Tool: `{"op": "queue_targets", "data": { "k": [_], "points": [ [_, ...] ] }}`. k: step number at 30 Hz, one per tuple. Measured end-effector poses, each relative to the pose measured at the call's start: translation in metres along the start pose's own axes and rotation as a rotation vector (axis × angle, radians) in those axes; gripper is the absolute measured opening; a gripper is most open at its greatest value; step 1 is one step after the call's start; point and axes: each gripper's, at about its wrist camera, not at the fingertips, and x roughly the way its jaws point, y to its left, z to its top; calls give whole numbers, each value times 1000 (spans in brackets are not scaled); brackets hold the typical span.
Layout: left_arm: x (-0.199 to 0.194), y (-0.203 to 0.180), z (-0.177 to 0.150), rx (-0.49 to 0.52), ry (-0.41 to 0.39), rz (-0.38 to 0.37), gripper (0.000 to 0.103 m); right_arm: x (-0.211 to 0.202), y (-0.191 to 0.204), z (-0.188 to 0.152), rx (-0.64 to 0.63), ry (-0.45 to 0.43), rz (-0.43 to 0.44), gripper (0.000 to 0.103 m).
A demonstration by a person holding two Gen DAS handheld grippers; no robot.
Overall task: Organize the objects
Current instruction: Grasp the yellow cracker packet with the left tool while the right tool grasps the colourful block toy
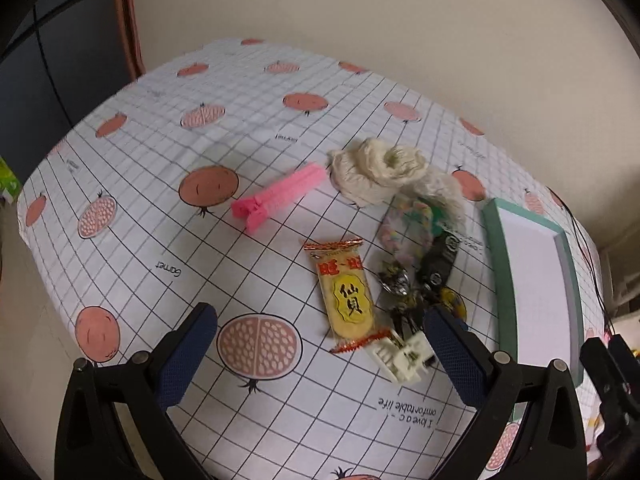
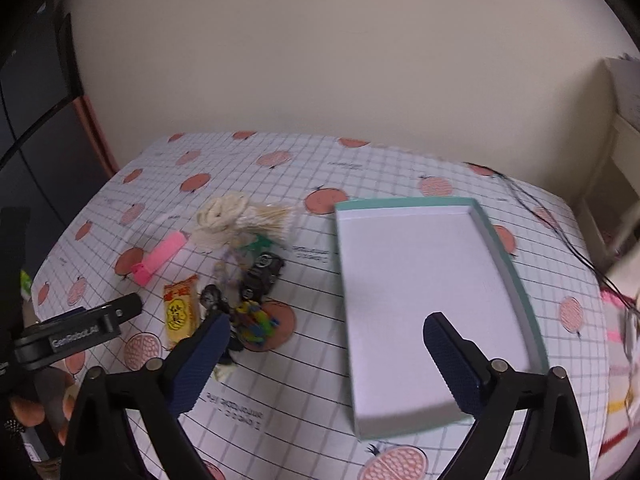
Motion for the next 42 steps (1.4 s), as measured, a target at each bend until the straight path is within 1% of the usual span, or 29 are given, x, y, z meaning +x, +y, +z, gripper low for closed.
{"op": "queue_targets", "data": {
  "k": [4, 6, 8, 10, 12, 14, 16, 17, 18, 21, 23, 25, 28, 31, 34, 37, 39, 40, 42],
  "points": [
    [20, -1, 12, -7, 47, 40, 103, 28, 15, 10, -58, 61, -13, 91],
    [31, -2, 18, -17, 70, 50, 102, 46, 21, 13, -90, 106, -17, 85],
    [41, -3, 23, -16, 86, 69, 101, 63, 21, 13, -92, 144, -17, 80],
    [52, -6, 28, -11, 103, 103, 98, 77, 23, 12, -91, 172, -4, 80],
    [60, -9, 32, -11, 100, 105, 95, 90, 25, 12, -91, 194, 13, 74],
    [67, -13, 33, -5, 103, 110, 94, 104, 27, 10, -101, 223, 18, 72],
    [76, -18, 32, -3, 122, 103, 91, 114, 28, 6, -99, 246, 35, 70],
    [81, -20, 31, 0, 133, 97, 88, 118, 28, 4, -92, 260, 54, 69],
    [86, -22, 29, 5, 144, 87, 85, 120, 29, 2, -86, 268, 65, 68],
    [93, -25, 25, 9, 160, 103, 78, 124, 32, -1, -81, 276, 88, 68],
    [94, -25, 24, 7, 159, 114, 77, 125, 34, 0, -65, 279, 103, 68],
    [95, -25, 23, 12, 161, 128, 77, 126, 36, -1, -60, 287, 114, 66],
    [98, -23, 23, -10, 180, 117, 75, 127, 42, -2, -62, 294, 128, 65],
    [102, -21, 21, -21, 199, 124, 73, 129, 45, -2, -55, 304, 143, 62],
    [100, -22, 22, -4, 193, 151, 66, 132, 49, -4, -48, 320, 157, 60],
    [98, -19, 23, -10, 188, 153, 60, 134, 54, -6, -51, 324, 169, 60],
    [96, -18, 24, -7, 186, 157, 53, 137, 58, -8, -53, 341, 169, 59],
    [95, -18, 24, -8, 187, 155, 52, 138, 61, -9, -56, 343, 169, 58],
    [94, -16, 26, -8, 187, 157, 44, 140, 66, -10, -65, 351, 176, 54]
  ]
}}
